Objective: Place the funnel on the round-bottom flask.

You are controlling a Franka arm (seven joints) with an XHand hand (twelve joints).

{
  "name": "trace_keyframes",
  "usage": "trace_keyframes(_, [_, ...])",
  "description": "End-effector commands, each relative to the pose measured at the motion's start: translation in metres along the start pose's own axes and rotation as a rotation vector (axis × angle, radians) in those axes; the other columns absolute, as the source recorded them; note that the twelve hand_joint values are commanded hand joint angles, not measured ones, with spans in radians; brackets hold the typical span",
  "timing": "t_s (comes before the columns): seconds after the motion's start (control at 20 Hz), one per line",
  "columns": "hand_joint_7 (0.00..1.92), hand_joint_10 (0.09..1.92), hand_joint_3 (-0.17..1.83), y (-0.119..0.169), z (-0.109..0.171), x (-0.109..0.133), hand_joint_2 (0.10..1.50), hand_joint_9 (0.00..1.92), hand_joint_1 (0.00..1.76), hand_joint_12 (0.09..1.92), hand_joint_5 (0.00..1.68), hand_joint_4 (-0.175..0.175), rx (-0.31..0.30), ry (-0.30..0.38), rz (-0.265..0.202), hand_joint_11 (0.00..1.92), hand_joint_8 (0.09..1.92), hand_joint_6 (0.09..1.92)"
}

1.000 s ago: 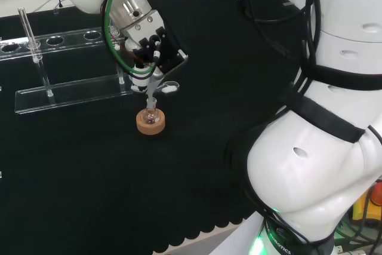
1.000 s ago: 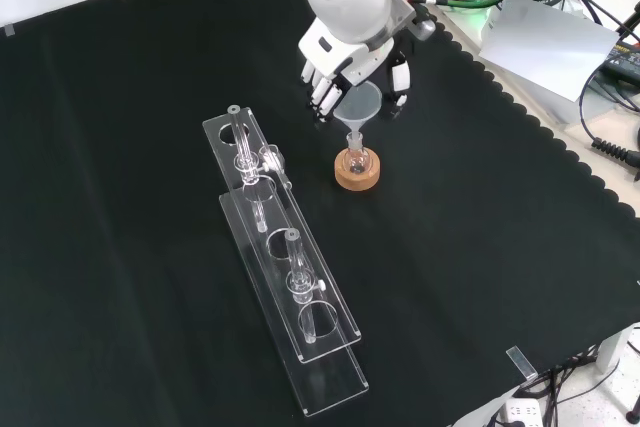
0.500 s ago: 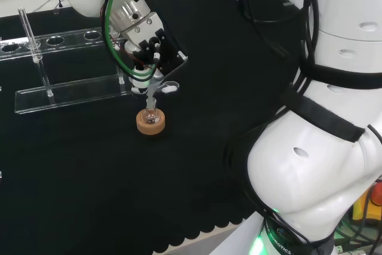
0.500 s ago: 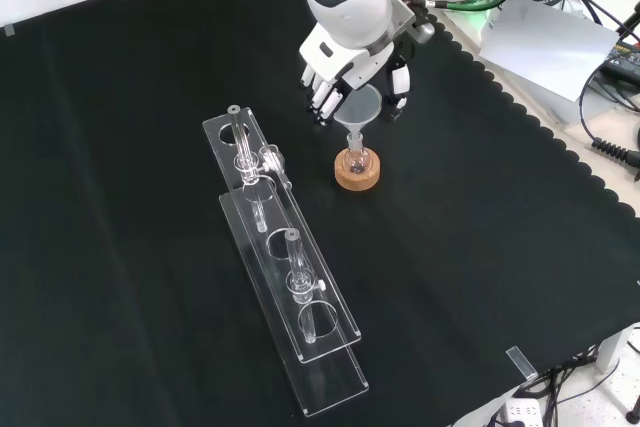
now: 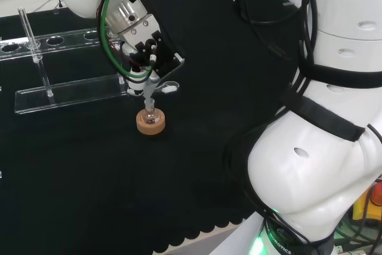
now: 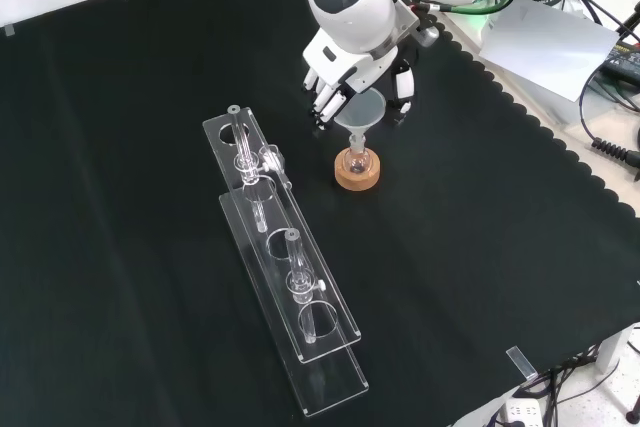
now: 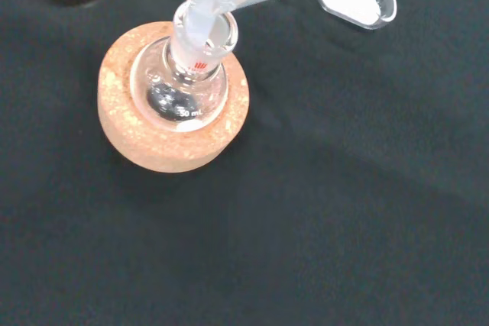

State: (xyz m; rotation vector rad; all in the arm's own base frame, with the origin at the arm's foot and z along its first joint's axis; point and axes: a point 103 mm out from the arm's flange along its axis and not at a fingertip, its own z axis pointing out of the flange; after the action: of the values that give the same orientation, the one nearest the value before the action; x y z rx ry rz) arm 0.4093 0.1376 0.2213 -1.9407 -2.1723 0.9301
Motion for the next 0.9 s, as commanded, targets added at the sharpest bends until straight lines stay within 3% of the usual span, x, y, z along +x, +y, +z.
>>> trace_keyframes(0.05, [0.25, 0.62, 0.68, -0.006, -0.003, 0.0, 0.56, 0.73, 0.71, 1.28, 0.31, -0.049, 0.002, 0.021, -0.006, 0.63, 0.75, 0.18])
trace_keyframes(0.2, [0.14, 0.64, 0.61, -0.009, -0.004, 0.0, 0.56, 0.62, 0.66, 1.3, 0.28, -0.046, -0.002, 0.021, -0.008, 0.6, 0.72, 0.09])
trace_keyframes(0.55, [0.03, 0.68, 0.51, -0.019, -0.007, -0.005, 0.57, 0.45, 0.6, 1.34, 0.24, -0.04, -0.023, 0.025, 0.003, 0.53, 0.7, 0.09])
trace_keyframes(0.9, [0.06, 0.7, 0.48, -0.036, -0.023, -0.023, 0.58, 0.43, 0.59, 1.35, 0.27, -0.043, -0.136, 0.045, -0.017, 0.5, 0.71, 0.09])
